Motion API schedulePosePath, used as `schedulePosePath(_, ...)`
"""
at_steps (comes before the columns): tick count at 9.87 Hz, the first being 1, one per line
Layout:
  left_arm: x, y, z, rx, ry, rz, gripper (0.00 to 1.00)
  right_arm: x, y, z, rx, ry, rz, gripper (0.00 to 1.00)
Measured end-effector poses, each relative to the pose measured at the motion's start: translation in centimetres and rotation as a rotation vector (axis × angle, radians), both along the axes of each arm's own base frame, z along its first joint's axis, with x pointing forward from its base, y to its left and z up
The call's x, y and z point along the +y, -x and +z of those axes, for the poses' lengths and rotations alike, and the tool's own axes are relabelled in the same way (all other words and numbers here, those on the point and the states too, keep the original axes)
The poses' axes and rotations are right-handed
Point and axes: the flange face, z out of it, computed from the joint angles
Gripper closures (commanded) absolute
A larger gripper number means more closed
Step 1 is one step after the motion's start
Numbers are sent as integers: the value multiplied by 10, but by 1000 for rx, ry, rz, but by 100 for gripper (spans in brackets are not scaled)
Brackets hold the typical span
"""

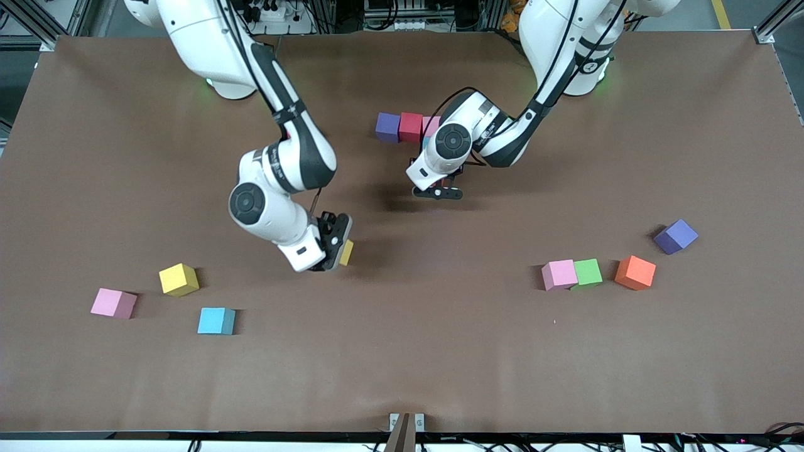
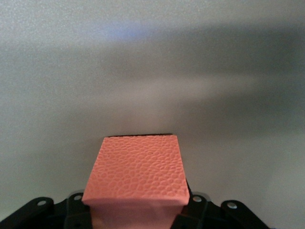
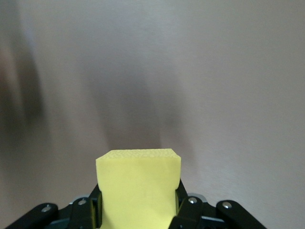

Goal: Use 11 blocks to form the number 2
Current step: 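Place the orange cube on the cyan cube while the right gripper brings yellow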

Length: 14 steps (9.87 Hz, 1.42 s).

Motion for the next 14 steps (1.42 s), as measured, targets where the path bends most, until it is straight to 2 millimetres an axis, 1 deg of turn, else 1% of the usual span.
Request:
schedulePosePath(1, 0, 0, 0, 0, 0, -1, 0, 6, 8, 0, 2, 1, 11, 85)
schedulePosePath(3, -4, 5, -2, 3, -2, -10, 0, 16, 23, -2, -42, 0, 21, 85)
schedulePosePath(5, -6, 8, -4, 5, -2, -17, 0, 28, 48, -10, -74, 8, 40, 85)
schedulePosePath(6, -6, 8, -4, 4, 0, -23, 0, 31, 60, -14, -78, 12, 43, 85)
schedulePosePath(8, -6, 7, -1, -1, 12, -62, 0, 33, 76, -13, -77, 16, 34, 85)
schedulePosePath(9, -6, 6, 4, -5, 17, -80, 0, 34, 82, -11, -76, 16, 27, 85)
schedulePosePath(11, -4, 3, 26, -10, 12, -94, 0, 34, 93, -9, -78, 15, 24, 86)
schedulePosePath(12, -1, 0, 39, -13, 10, -109, 0, 40, 102, -10, -80, 15, 29, 86)
schedulePosePath(14, 11, -11, 71, -21, 5, -114, 0, 70, 129, -13, -94, 10, 12, 86)
